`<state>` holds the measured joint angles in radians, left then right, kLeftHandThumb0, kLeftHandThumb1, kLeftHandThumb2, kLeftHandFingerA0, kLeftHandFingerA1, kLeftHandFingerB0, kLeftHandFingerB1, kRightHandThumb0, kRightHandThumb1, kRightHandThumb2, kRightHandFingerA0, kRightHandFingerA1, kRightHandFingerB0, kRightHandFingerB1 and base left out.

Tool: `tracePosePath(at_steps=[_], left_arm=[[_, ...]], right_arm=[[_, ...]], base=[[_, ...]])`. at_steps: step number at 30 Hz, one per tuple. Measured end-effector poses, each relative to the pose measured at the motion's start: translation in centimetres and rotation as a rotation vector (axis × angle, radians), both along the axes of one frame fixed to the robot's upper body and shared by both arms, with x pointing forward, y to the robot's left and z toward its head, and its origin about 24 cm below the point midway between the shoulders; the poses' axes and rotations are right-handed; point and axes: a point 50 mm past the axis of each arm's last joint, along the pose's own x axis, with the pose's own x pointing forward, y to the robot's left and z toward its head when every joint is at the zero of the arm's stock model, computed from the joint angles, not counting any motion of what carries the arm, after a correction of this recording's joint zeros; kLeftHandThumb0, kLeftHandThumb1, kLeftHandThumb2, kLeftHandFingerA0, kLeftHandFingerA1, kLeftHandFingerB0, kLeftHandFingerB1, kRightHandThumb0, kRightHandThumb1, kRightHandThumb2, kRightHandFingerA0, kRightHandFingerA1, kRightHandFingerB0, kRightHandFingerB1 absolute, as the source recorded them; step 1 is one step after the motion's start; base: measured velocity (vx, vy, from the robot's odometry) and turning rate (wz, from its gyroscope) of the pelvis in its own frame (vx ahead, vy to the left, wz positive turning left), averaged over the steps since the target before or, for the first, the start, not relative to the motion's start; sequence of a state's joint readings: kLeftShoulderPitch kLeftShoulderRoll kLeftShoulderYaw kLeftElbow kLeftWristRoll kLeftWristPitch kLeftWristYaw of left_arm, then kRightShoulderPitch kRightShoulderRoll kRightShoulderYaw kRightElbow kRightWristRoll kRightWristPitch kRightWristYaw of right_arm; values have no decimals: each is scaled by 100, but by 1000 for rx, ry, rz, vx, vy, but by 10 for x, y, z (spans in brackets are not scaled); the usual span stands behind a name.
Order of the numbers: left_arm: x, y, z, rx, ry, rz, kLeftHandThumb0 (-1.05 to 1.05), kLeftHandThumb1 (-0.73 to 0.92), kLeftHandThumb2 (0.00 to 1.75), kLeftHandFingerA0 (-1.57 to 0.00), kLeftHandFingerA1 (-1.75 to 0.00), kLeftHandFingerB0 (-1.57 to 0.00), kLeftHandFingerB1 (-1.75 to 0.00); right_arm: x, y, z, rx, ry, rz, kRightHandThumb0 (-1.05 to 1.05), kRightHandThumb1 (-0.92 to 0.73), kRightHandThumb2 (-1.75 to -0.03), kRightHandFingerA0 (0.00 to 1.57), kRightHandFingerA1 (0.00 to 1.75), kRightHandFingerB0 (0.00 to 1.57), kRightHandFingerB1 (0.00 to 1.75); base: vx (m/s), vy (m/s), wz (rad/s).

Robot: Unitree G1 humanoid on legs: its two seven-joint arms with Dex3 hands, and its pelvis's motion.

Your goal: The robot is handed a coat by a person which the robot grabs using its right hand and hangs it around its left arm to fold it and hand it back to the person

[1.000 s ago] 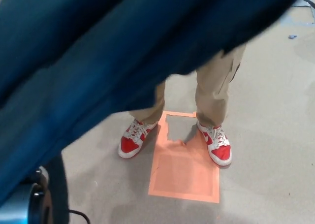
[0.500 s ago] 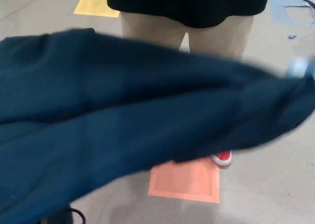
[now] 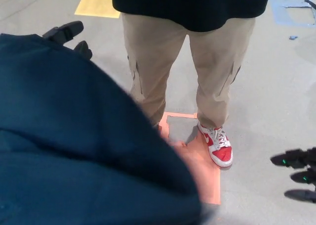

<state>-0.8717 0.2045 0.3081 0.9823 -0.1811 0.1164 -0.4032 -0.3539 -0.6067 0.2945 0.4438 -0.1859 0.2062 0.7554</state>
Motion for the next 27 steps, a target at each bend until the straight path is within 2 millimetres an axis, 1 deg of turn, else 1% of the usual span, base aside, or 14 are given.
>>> tracePosePath(at_steps=[11, 12, 14, 15, 16, 17, 19, 20, 22, 23, 24, 25, 26, 27], left_arm=[[-6, 18, 13, 12, -70, 29, -27, 49, 101, -10, -51, -10, -51], [-7, 19, 14, 11, -78, 30, -49, 66, 60, -27, -35, -24, -33], [-9, 21, 14, 13, -91, 33, -49, 65, 60, -28, -35, -24, -33], [-11, 22, 13, 15, -94, 35, -49, 66, 60, -29, -35, -23, -32], [-12, 23, 12, 18, -94, 35, -49, 67, 60, -27, -35, -21, -32], [-13, 23, 10, 21, -93, 35, -49, 67, 60, -29, -36, -23, -32], [-16, 24, 7, 29, -92, 33, -50, 67, 60, -29, -35, -22, -32], [-17, 24, 6, 32, -91, 32, -50, 67, 60, -29, -35, -22, -32], [-19, 24, 3, 35, -89, 30, -49, 67, 60, -29, -36, -22, -32], [-20, 24, 3, 36, -88, 30, -53, 60, 73, -24, -41, -20, -39], [-20, 24, 2, 37, -88, 30, -48, 66, 60, -29, -35, -22, -32], [-21, 24, 1, 37, -88, 29, -48, 66, 60, -29, -35, -22, -32], [-21, 24, 1, 36, -87, 29, -48, 66, 60, -30, -36, -23, -33], [-21, 23, 1, 35, -87, 28, -50, 65, 60, -31, -36, -23, -32]], right_arm=[[-6, -59, -18, -395, 59, -33, -77, -47, -81, 0, 0, 0, 3], [-6, -64, -18, -410, 56, -46, -79, -49, -83, 0, 0, 0, 3], [-5, -70, -19, -424, 40, -71, -82, -52, -84, 0, 0, 0, 3], [-5, -71, -20, -421, 28, -84, -87, -65, -97, 0, 5, 0, 6], [-3, -68, -23, -411, 16, -91, -74, -85, -65, 0, 11, 0, 14], [-2, -64, -26, -401, 6, -94, -73, -72, -104, 0, 19, 0, 19], [1, -46, -38, -355, -16, -93, -81, -74, -101, 7, 22, 7, 20], [2, -39, -43, -336, -26, -93, -66, -68, -99, 3, 33, 3, 30], [5, -20, -52, -288, -56, -93, -62, -61, -91, 1, 39, 1, 37], [6, -15, -54, -274, -64, -95, -31, -61, -110, 0, 48, 0, 46], [8, -6, -58, -248, -78, -99, -31, -62, -111, 0, 48, 0, 45], [8, 4, -62, -223, -92, -103, -31, -62, -111, 0, 48, 0, 45], [9, 11, -65, -205, -101, -106, -54, -82, -70, 18, 33, 18, 30], [9, 16, -68, -189, -109, -111, -46, -79, -64, 18, 31, 20, 30]], base=[[0, 0, 0], [0, 0, 0], [0, 0, 0], [0, 0, 0], [0, 0, 0], [0, 0, 0], [0, 0, 0], [0, 0, 0], [0, 0, 0], [0, 0, 0], [0, 0, 0], [0, 0, 0], [0, 0, 0], [0, 0, 0]])
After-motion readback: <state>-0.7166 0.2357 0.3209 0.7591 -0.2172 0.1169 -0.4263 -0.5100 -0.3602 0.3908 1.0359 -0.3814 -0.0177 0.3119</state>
